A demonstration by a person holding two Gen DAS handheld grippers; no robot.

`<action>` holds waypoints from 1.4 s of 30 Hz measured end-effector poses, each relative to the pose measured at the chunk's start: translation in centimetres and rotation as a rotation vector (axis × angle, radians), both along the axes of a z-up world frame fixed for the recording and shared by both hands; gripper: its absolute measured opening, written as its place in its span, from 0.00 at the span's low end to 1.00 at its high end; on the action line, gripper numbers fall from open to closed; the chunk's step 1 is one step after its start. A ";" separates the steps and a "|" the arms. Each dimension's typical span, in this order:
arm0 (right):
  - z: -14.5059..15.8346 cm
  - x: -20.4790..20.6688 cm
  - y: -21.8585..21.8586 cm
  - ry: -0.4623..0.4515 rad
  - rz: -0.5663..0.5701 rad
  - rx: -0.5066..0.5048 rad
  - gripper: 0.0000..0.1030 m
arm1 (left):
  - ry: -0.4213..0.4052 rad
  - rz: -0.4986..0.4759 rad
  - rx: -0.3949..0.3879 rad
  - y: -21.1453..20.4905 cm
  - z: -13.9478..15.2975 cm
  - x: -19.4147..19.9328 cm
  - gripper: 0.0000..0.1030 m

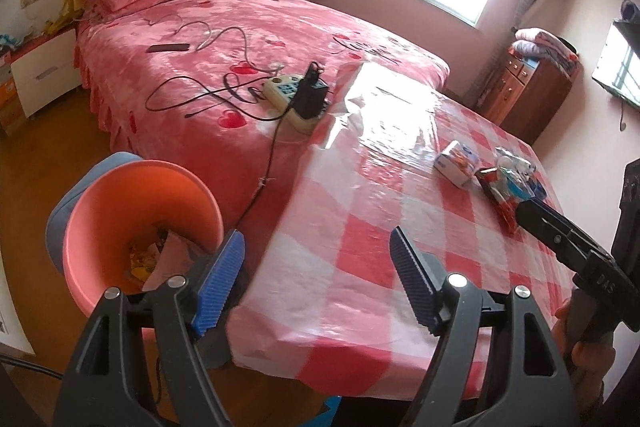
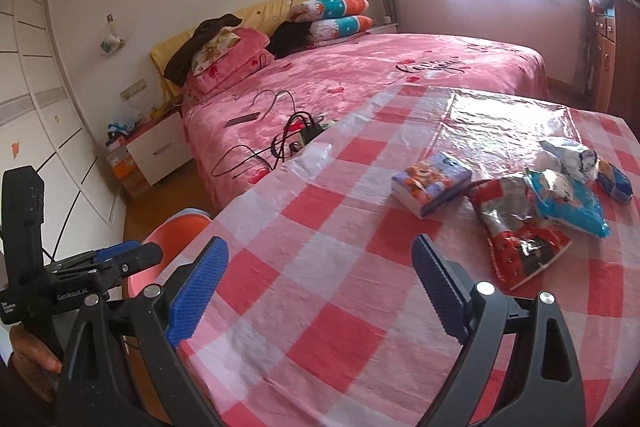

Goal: Collect trash
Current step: 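Bring both open tools back to the remaining items on the table, then close right tool on white milk carton while left tool grasps bear-printed wipes pack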

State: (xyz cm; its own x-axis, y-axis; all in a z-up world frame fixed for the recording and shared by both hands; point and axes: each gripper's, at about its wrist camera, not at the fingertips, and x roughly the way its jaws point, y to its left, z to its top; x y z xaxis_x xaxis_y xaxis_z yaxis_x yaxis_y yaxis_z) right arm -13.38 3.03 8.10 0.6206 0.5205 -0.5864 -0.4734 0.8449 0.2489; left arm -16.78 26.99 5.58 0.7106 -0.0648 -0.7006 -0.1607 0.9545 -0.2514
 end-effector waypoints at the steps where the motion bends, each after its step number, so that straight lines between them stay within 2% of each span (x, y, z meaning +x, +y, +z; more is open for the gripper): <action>1: -0.1 0.0 -0.2 0.002 -0.002 0.002 0.89 | 0.001 -0.008 0.002 -0.4 0.1 0.1 0.74; 7: -0.2 0.1 -2.3 0.020 -0.028 0.013 0.89 | 0.010 -0.060 0.019 -3.2 0.4 0.3 0.74; 14: 0.5 0.8 -6.9 0.038 -0.098 0.033 0.89 | 0.015 -0.143 0.038 -7.2 0.8 1.3 0.74; 23: 1.8 3.2 -14.8 0.015 -0.243 -0.051 0.89 | 0.010 -0.275 0.049 -13.9 1.4 4.0 0.74; 28: 2.8 6.7 -20.1 0.018 -0.325 -0.049 0.89 | 0.017 -0.334 0.041 -17.3 1.2 6.1 0.74; 31: 2.6 9.2 -23.0 0.046 -0.371 -0.009 0.89 | 0.028 -0.361 0.033 -19.1 0.8 7.5 0.74; 38: -0.2 16.0 -28.4 0.182 -0.463 0.113 0.89 | 0.046 -0.406 0.034 -22.6 -0.4 11.2 0.74; 42: -2.3 19.7 -29.9 0.237 -0.504 0.108 0.89 | 0.050 -0.383 0.032 -22.6 -0.9 13.4 0.74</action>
State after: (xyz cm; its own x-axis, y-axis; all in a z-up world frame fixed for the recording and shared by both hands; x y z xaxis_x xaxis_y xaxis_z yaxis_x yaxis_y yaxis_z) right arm 6.32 -26.83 5.79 0.6660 0.2590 -0.6996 0.0611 0.9157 0.3972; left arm -3.36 4.37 4.64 0.6043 -0.2966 -0.7395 0.1980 0.9549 -0.2212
